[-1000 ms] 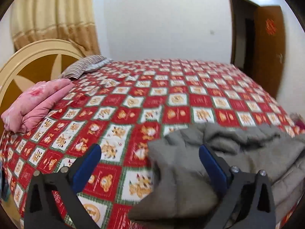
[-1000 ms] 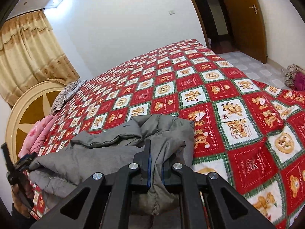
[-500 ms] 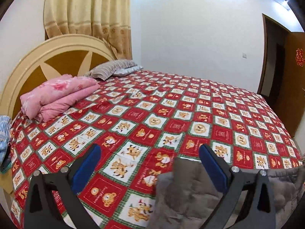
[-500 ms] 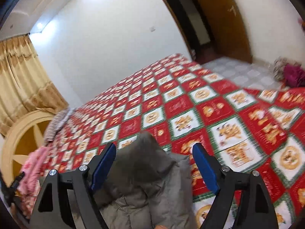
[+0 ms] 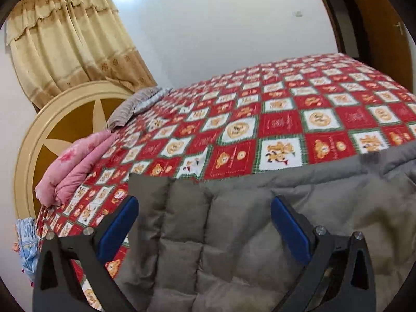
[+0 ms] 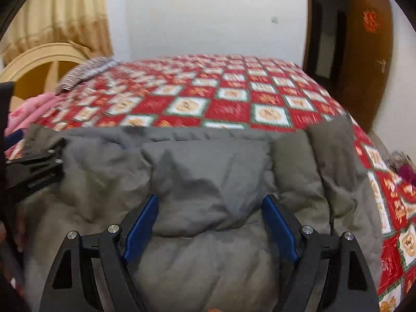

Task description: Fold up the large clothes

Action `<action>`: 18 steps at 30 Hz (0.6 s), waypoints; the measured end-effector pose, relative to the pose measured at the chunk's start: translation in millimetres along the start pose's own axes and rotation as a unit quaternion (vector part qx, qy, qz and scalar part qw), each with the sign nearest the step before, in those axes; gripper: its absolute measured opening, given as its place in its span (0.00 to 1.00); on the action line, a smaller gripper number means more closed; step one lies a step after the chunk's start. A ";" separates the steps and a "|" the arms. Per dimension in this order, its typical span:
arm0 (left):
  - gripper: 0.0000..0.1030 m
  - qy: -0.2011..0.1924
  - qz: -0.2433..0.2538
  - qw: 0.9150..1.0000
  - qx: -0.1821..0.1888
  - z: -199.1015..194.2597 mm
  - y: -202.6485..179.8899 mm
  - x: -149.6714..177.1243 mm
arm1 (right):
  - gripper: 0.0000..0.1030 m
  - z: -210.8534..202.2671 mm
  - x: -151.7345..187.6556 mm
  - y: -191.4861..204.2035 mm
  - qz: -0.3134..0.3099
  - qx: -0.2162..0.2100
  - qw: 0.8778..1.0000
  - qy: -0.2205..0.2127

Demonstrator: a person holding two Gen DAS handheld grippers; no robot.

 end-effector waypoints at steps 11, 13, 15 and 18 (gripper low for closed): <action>1.00 0.040 -0.017 0.999 0.018 30.9 -19.9 20.8 | 0.80 27.6 9.4 -7.0 0.025 -0.017 0.999 0.015; 1.00 0.043 -0.016 0.999 0.018 34.7 -21.9 21.6 | 0.80 30.4 9.2 -6.4 0.026 -0.016 0.999 0.017; 1.00 0.045 -0.014 0.999 0.015 36.4 -24.4 22.8 | 0.81 32.4 9.8 -6.6 0.027 -0.016 0.999 0.019; 1.00 0.047 -0.013 0.999 0.014 39.6 -26.4 24.2 | 0.81 34.5 10.7 -6.9 0.028 -0.016 0.999 0.023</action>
Point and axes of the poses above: each gripper's, at about its wrist camera, not at the fingertips, and z roughly the way its jaws point, y to its left, x to its underside, the point moved 5 cm from there along z, roughly the way its jaws point, and after that the axes turned 8 degrees about -z, right-handed, at the moved point
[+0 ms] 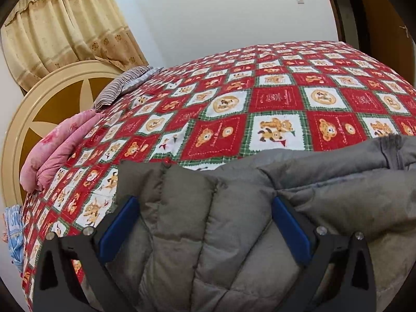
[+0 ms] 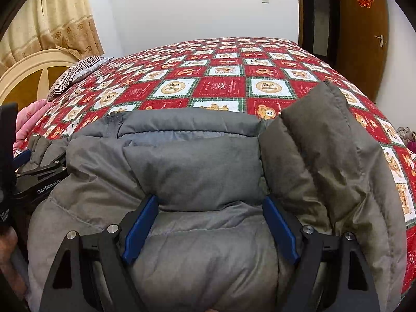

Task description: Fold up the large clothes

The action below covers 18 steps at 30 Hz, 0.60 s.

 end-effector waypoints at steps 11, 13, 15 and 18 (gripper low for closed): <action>1.00 0.004 0.003 1.000 -0.002 3.4 -2.1 3.3 | 0.82 8.8 0.9 1.4 -0.006 0.011 1.000 0.018; 1.00 0.005 0.002 1.000 -0.001 4.8 -1.6 4.0 | 0.82 9.8 1.6 2.0 -0.008 0.014 1.000 0.021; 1.00 0.007 0.002 1.000 -0.001 5.7 -1.6 5.0 | 0.82 11.2 1.7 3.0 -0.011 0.019 0.999 0.024; 1.00 0.008 0.004 1.000 -0.003 6.6 -2.2 5.6 | 0.82 13.0 1.5 4.1 -0.014 0.025 0.999 0.027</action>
Point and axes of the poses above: each gripper's, at about its wrist camera, not at the fingertips, and z roughly the way its jaws point, y to its left, x to its underside, the point moved 5 cm from there along z, roughly the way its jaws point, and after that the axes turned 8 degrees about -z, right-handed, at the moved point
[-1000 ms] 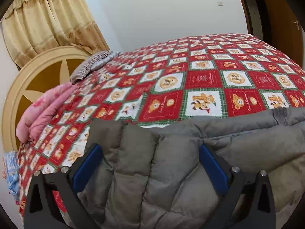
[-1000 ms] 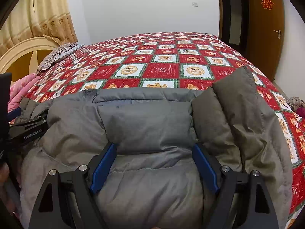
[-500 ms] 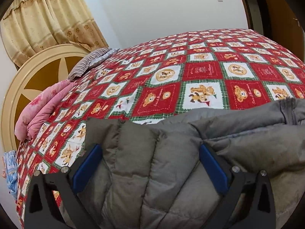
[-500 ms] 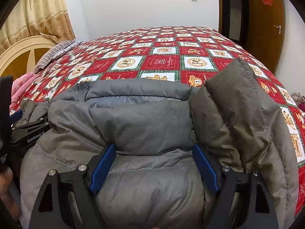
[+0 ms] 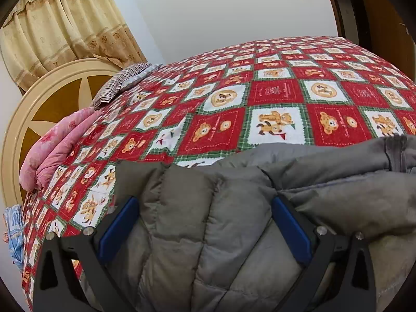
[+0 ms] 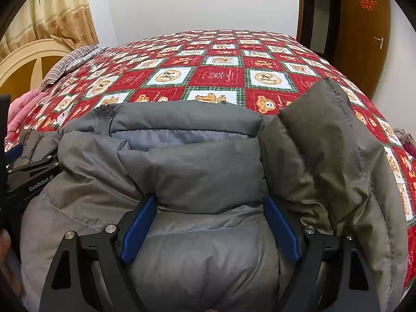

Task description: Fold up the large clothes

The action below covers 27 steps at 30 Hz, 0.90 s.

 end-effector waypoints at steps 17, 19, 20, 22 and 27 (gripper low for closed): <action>1.00 0.003 0.007 1.000 -0.004 1.3 -1.4 -0.5 | 0.83 5.2 -0.3 3.4 -0.013 0.019 1.000 0.012; 1.00 0.004 0.010 1.000 -0.006 1.8 -1.0 0.6 | 0.83 5.5 -0.1 3.3 -0.014 0.020 1.000 0.012; 1.00 0.004 0.010 1.000 -0.006 2.0 -0.3 1.2 | 0.83 5.8 -0.2 2.9 -0.015 0.020 1.000 0.013; 1.00 0.004 0.010 1.000 -0.006 1.9 -1.6 0.5 | 0.83 5.8 -0.1 2.7 -0.016 0.022 1.000 0.013; 1.00 0.005 0.016 1.000 -0.010 2.4 0.2 2.0 | 0.83 5.3 0.2 3.1 -0.018 0.025 0.999 0.014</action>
Point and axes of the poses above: each gripper's, at about its wrist camera, not at the fingertips, and z roughly the way its jaws point, y to its left, x to its underside, the point moved 5 cm from there along z, roughly the way its jaws point, and after that the axes turned 8 degrees about -z, right-handed, at the moved point
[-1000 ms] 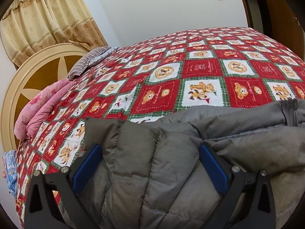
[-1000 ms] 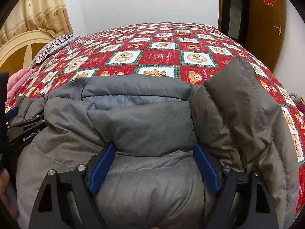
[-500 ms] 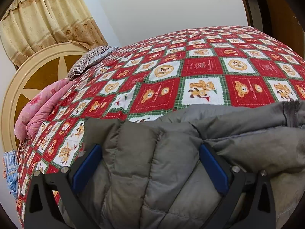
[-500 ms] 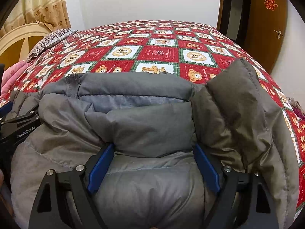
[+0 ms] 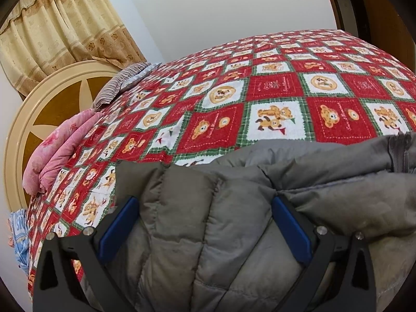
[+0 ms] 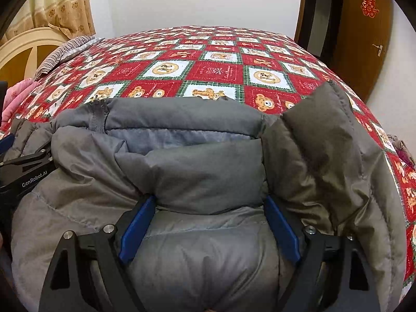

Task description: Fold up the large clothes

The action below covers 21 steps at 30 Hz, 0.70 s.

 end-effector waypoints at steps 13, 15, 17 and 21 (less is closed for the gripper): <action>1.00 0.005 -0.013 0.999 0.052 -74.9 41.5 31.5 | 0.84 -83.7 6.0 42.7 -0.007 -0.006 0.999 -0.042; 1.00 0.018 -0.003 0.999 0.037 -62.3 38.2 46.2 | 0.84 -73.1 16.9 57.1 -0.026 -0.001 0.999 -0.031; 1.00 0.014 -0.015 0.999 0.037 -57.9 38.1 47.0 | 0.84 -66.0 25.0 59.6 -0.033 0.014 0.999 -0.033; 1.00 0.009 -0.019 0.999 0.046 -52.1 36.6 47.2 | 0.85 -53.7 28.6 64.9 -0.052 0.035 0.998 -0.030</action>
Point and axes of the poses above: each gripper's, at about its wrist camera, not at the fingertips, and z roughly the way its jaws point, y to its left, x to its underside, the point moved 5 cm from there along z, roughly the way its jaws point, and after that the axes turned 8 degrees about -z, right-handed, at the moved point
